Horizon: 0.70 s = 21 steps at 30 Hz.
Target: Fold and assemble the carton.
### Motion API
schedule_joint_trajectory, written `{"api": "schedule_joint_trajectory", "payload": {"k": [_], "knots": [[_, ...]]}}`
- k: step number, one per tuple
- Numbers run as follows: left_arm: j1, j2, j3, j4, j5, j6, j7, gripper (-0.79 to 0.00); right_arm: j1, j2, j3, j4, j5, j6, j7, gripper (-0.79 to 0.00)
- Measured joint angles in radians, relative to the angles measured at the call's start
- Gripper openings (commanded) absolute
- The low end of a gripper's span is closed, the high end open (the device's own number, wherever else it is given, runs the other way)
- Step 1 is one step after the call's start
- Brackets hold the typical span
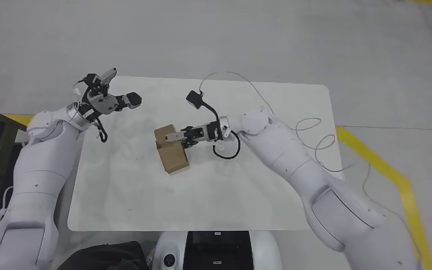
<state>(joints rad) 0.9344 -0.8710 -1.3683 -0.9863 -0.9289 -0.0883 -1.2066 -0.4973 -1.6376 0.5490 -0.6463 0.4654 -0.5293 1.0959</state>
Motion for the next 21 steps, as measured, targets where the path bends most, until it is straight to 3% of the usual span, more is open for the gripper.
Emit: {"api": "schedule_joint_trajectory", "payload": {"k": [13,21], "knots": [[0.037,0.001,-0.049,-0.007,-0.002,-0.015,0.009,0.000,0.063,-0.127,-0.071,0.163,-0.054,0.006,-0.113,0.000],[0.071,0.005,-0.087,-0.025,-0.010,-0.014,0.008,0.000,0.092,-0.173,-0.073,0.259,-0.083,0.016,-0.179,0.000]]}}
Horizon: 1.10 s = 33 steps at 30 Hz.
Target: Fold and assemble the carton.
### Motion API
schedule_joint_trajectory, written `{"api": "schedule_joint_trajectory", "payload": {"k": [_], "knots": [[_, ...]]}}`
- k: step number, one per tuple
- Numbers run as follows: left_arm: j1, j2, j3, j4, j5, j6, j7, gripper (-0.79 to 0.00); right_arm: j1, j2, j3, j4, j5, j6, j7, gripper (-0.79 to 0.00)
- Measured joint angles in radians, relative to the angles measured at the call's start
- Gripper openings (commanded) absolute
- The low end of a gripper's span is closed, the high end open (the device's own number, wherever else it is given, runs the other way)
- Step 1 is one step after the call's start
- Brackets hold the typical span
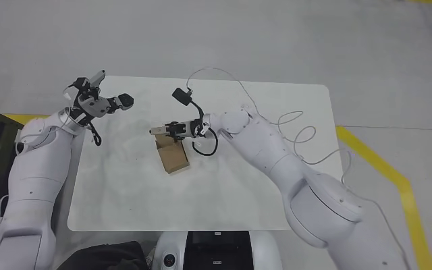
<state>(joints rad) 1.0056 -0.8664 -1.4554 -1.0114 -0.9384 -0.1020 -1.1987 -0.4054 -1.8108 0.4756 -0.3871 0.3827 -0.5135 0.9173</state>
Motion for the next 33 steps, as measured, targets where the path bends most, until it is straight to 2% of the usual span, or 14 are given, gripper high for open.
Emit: {"api": "schedule_joint_trajectory", "payload": {"k": [11,18,25,33], "knots": [[0.020,-0.004,-0.018,-0.025,0.001,0.001,-0.002,0.000,0.052,-0.011,0.021,0.075,-0.071,0.024,-0.077,0.000],[0.023,-0.007,-0.023,-0.028,0.003,0.004,-0.003,0.000,0.026,-0.015,0.052,0.047,-0.031,0.013,-0.013,0.000],[0.026,-0.009,-0.035,-0.021,0.005,0.006,-0.007,0.000,-0.001,-0.035,0.051,0.046,-0.055,0.018,-0.031,0.000],[0.029,-0.011,-0.047,-0.017,0.008,0.009,-0.008,0.000,0.013,-0.055,0.044,0.083,-0.116,0.054,-0.074,0.000]]}}
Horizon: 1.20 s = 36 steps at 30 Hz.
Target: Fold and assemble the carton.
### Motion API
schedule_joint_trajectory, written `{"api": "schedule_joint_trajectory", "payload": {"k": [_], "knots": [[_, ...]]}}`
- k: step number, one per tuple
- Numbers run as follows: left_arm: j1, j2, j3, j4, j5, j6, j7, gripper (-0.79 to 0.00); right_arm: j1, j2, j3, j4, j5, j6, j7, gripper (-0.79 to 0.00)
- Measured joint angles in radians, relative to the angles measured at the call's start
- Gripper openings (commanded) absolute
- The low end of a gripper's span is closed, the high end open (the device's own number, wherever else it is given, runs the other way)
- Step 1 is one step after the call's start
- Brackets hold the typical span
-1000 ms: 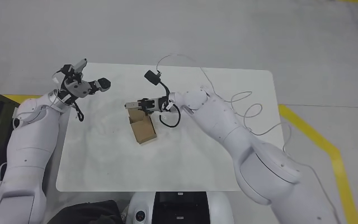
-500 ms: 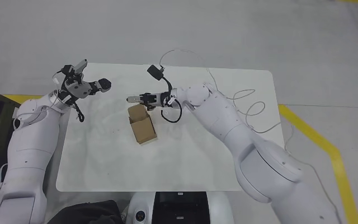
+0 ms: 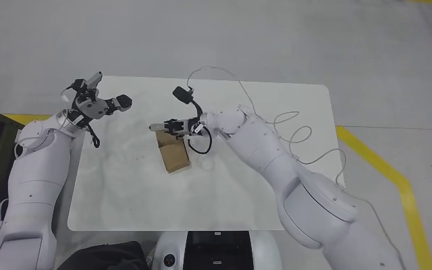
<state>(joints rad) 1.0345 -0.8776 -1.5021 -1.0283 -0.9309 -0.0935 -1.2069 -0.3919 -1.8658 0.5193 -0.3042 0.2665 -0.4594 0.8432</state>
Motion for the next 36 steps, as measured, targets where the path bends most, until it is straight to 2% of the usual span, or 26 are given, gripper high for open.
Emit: {"api": "schedule_joint_trajectory", "payload": {"k": [10,21,28,36], "knots": [[0.001,-0.004,-0.007,-0.010,0.006,0.005,-0.006,0.000,0.043,0.004,0.004,0.032,-0.088,0.066,-0.029,0.000],[-0.007,-0.009,-0.005,-0.012,0.016,0.009,-0.016,0.000,0.043,0.036,0.039,0.039,-0.112,0.097,0.037,0.000],[-0.013,-0.013,0.001,-0.020,0.026,0.008,-0.019,0.000,0.018,0.072,0.094,-0.020,-0.073,0.007,0.045,0.000],[-0.011,-0.015,-0.008,-0.016,0.027,0.005,-0.024,0.000,-0.030,0.084,0.104,-0.114,-0.092,0.074,0.086,0.000]]}}
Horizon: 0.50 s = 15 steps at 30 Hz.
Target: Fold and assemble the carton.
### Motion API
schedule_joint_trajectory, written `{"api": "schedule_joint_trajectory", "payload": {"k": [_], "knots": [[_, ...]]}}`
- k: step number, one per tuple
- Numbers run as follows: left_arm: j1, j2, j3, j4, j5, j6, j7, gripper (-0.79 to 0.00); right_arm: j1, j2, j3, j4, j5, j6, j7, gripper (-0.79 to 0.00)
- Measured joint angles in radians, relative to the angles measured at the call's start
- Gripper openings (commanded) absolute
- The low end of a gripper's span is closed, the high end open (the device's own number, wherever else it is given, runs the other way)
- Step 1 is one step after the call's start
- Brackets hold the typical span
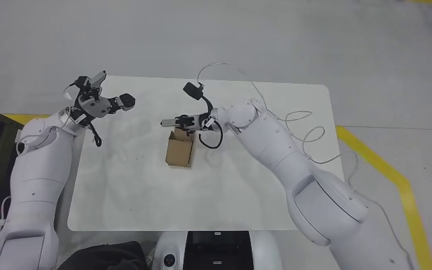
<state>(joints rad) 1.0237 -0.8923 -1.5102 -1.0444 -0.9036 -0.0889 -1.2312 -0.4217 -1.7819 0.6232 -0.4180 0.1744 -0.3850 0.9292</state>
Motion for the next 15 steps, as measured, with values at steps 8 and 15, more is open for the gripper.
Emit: {"api": "schedule_joint_trajectory", "payload": {"k": [8,15], "knots": [[0.000,-0.002,-0.006,0.016,0.000,0.002,-0.004,0.000,-0.021,0.019,0.006,-0.047,-0.073,0.072,-0.021,0.000],[-0.004,-0.005,-0.006,0.021,-0.001,0.003,-0.011,0.000,-0.045,0.055,0.038,-0.111,-0.120,0.124,-0.006,0.000]]}}
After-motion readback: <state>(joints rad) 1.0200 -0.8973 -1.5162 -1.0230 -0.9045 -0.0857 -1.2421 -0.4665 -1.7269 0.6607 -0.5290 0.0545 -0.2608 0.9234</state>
